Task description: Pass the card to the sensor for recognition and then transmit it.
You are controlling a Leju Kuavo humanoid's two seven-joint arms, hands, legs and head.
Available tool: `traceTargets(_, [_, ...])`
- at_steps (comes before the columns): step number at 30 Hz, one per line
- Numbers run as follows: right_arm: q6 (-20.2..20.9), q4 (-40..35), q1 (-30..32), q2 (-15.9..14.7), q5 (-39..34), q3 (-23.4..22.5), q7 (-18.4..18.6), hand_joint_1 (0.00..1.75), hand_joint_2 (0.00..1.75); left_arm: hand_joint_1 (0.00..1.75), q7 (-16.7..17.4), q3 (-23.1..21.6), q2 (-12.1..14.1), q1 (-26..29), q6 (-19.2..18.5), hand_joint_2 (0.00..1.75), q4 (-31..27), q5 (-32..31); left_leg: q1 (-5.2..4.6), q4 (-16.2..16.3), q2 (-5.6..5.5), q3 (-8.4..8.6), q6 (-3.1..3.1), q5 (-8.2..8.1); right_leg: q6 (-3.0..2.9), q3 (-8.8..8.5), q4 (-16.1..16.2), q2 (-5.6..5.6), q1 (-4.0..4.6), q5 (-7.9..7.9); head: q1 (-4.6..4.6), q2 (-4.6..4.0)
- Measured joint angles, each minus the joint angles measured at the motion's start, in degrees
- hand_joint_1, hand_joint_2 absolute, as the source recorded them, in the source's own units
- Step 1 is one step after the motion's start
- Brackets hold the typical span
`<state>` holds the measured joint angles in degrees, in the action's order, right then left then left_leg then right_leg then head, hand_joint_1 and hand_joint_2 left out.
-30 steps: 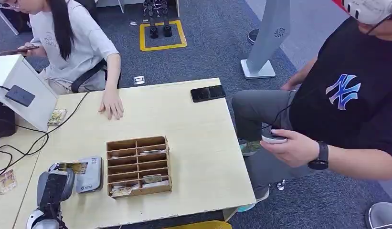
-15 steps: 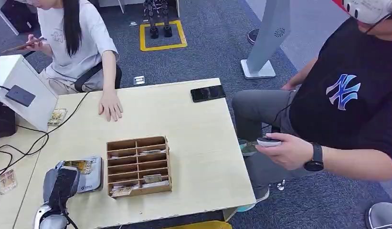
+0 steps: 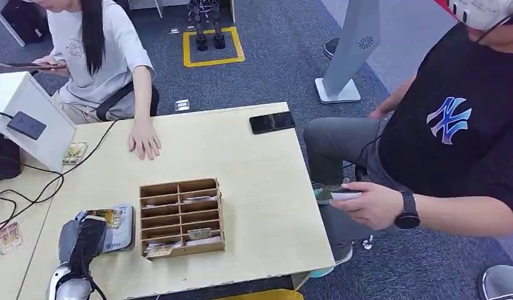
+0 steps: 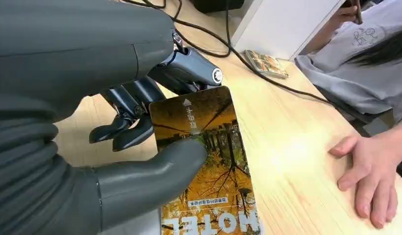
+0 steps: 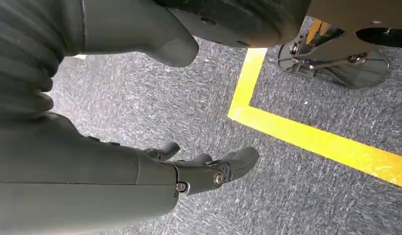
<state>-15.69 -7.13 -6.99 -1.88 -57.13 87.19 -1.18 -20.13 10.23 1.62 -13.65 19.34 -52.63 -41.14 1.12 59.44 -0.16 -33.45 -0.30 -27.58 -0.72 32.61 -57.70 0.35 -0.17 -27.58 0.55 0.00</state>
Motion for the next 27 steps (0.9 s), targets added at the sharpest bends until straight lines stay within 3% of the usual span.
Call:
traceTargets(7, [0.02,0.0,-0.03,0.0,-0.11,0.59,0.0,0.0,1.75,1.75,0.85,0.0,0.07,-1.17,2.6,1.75,2.69,-2.4,0.0,0.0,0.0,0.0,0.0,0.0,0.0,-0.01,0.0,-0.01,0.0,0.0,0.0,0.0])
traceTargets(16, [0.09,0.0,-0.21,0.02,-0.22,0.96,0.39,0.0,1.75,1.75,3.06,0.0,1.36,-2.98,10.32,1.75,7.61,-9.42,0.0,-0.01,-0.01,0.04,0.0,0.0,0.0,-0.04,-0.02,-0.01,0.0,0.0,-0.02,0.0])
traceTargets(27, [0.07,0.0,-0.35,0.02,0.07,0.96,0.48,0.0,1.75,1.75,2.95,0.0,1.97,-4.75,12.04,1.75,11.96,-10.99,0.0,-0.02,-0.04,0.22,0.0,0.0,0.0,-0.23,-0.02,-0.04,0.0,0.0,-0.02,0.0])
